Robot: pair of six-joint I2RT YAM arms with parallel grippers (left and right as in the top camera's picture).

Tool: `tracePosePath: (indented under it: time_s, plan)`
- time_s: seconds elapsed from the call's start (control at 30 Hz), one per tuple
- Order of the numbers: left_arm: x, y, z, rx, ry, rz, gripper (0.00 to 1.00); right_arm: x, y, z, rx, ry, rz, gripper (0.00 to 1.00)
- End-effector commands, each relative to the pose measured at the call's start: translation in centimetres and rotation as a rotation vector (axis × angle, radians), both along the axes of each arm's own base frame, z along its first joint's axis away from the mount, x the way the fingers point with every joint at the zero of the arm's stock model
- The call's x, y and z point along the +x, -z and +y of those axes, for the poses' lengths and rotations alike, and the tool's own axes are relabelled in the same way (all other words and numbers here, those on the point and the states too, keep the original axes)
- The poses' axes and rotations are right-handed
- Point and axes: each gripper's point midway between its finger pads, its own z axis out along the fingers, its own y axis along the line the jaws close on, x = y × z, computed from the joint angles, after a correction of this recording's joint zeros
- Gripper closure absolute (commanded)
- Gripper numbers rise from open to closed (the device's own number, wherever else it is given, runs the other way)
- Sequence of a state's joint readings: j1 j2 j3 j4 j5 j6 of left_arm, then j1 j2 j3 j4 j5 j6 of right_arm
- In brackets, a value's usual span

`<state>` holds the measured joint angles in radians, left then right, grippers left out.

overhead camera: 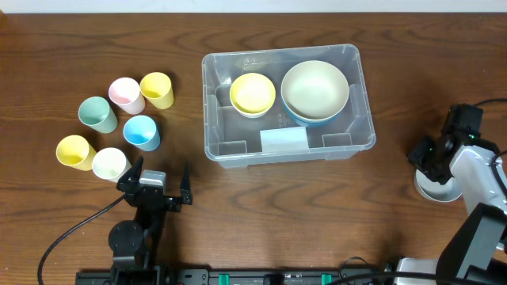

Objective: Pack container
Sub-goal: 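Lower the right gripper onto the grey-blue bowl rim and grasp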

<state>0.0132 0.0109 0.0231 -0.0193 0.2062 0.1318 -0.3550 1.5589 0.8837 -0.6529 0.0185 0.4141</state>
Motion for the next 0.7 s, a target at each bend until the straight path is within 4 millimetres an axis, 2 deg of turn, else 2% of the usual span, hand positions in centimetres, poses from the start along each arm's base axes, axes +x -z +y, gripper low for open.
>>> tracePosePath:
  time_s: [0.0, 0.23, 0.47, 0.63, 0.67]
  plan:
    - [-0.1, 1.6, -0.1, 0.004, 0.007, 0.045, 0.02, -0.4, 0.8, -0.2, -0.003, 0.012, 0.021, 0.71]
    - [-0.1, 1.6, -0.1, 0.004, 0.007, 0.044, 0.02, -0.2, 1.0, -0.4, -0.009, 0.013, 0.020, 0.75]
    - [-0.1, 1.6, -0.1, 0.004, 0.007, 0.045, 0.02, -0.6, 2.4, -0.4, 0.000, 0.014, 0.061, 0.81]
    - [-0.1, 1.6, -0.1, 0.004, 0.007, 0.045, 0.02, -0.3, 2.4, -0.5, -0.003, 0.014, 0.052, 0.98]
    - [-0.1, 1.6, -0.1, 0.004, 0.007, 0.044, 0.02, -0.2, 2.4, -0.5, -0.004, 0.015, 0.049, 0.99]
